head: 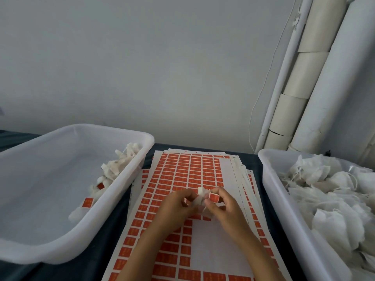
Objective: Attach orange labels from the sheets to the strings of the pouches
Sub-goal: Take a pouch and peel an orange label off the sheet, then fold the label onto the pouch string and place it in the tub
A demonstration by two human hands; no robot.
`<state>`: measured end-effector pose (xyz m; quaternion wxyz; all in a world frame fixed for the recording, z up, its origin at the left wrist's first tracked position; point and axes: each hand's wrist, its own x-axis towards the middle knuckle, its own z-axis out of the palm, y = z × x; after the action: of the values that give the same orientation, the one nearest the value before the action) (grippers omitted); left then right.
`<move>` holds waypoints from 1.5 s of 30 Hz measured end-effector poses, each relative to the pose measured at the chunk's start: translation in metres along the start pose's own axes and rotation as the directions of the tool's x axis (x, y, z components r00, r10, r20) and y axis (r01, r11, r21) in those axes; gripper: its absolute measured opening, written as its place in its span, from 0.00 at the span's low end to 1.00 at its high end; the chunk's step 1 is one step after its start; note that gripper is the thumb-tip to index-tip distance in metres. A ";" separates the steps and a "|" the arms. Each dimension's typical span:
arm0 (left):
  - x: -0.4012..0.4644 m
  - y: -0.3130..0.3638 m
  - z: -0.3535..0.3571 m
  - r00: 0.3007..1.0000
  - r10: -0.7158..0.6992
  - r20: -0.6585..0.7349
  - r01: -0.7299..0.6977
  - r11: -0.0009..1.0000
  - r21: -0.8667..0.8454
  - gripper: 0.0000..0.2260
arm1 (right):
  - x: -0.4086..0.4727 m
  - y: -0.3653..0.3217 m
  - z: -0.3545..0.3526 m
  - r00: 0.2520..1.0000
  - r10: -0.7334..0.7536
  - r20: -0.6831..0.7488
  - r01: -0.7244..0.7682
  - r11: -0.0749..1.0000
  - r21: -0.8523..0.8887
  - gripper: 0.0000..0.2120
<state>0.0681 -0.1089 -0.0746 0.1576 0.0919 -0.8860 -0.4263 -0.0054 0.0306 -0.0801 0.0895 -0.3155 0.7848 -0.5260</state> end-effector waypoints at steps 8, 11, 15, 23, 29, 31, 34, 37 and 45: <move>-0.001 0.014 -0.026 0.940 -0.055 -0.337 0.049 0.998 -0.027 0.04 | 0.013 -0.038 0.019 0.990 -0.130 -0.048 0.129 0.992 -0.009 0.14; -0.009 0.025 -0.047 0.823 -0.103 -0.558 0.104 0.994 -0.031 0.04 | 0.026 -0.069 0.038 0.986 -0.157 -0.062 0.164 0.980 0.116 0.11; -0.021 0.035 -0.086 0.643 -0.113 -0.757 0.242 0.968 0.061 0.04 | 0.043 -0.109 0.072 0.967 -0.256 -0.010 0.249 0.932 0.264 0.07; -0.046 0.017 -0.140 0.503 -0.327 -0.800 0.490 0.870 -0.048 0.08 | 0.052 -0.141 0.137 0.952 -0.290 0.098 0.245 0.913 0.326 0.04; -0.049 0.001 -0.141 0.569 -0.448 -0.690 0.637 0.771 0.025 0.08 | 0.048 -0.146 0.146 0.909 -0.394 0.133 0.388 0.919 0.068 0.07; -0.048 -0.002 -0.140 0.612 -0.491 -0.620 0.677 0.731 0.088 0.09 | 0.045 -0.148 0.147 0.852 -0.474 0.221 0.498 0.865 -0.065 0.08; -0.045 -0.004 -0.139 0.684 -0.552 -0.477 0.712 0.647 0.272 0.10 | 0.042 -0.147 0.147 0.766 -0.549 0.335 0.642 0.689 -0.338 0.09; -0.042 -0.004 -0.141 0.661 -0.631 -0.406 0.749 0.585 0.311 0.13 | 0.043 -0.146 0.142 0.775 -0.489 0.401 0.630 0.653 -0.421 0.11; -0.042 0.019 -0.131 0.640 -0.500 -0.583 0.737 0.615 0.282 0.15 | 0.040 -0.144 0.124 0.896 -0.344 0.280 0.362 0.932 -0.015 0.13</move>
<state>0.1538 -0.1801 0.0083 0.1659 0.5339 -0.8098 -0.1778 0.0799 -0.1245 0.0013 0.0890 -0.5248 0.7116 -0.4585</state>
